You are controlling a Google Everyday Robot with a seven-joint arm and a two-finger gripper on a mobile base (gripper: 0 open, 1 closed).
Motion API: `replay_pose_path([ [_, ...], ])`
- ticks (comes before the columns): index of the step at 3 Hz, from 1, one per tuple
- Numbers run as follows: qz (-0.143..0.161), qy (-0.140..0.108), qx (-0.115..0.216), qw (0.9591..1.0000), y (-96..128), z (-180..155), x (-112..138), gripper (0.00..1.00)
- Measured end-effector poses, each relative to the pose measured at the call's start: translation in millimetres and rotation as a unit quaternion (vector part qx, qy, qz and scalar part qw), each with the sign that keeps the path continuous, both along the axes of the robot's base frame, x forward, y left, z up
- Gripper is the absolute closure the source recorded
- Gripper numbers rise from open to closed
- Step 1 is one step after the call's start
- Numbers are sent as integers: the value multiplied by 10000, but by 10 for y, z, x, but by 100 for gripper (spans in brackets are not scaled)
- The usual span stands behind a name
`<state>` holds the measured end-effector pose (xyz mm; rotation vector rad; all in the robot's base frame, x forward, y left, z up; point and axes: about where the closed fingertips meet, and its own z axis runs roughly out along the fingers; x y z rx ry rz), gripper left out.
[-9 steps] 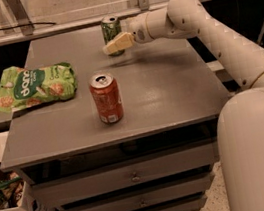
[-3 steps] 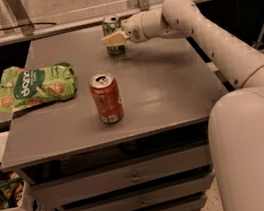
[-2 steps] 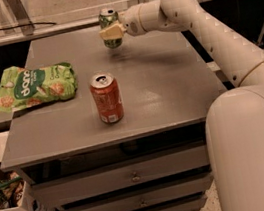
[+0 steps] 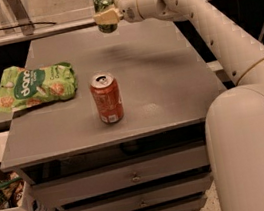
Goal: Knock green can over
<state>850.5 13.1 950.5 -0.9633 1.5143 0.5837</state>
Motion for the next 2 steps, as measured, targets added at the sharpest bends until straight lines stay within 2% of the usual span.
replay_pose_path([
  [1,11,-21,-523,9986,-63,64,-14,100],
  [2,85,96,-1219,9925,-230,21,-42,100],
])
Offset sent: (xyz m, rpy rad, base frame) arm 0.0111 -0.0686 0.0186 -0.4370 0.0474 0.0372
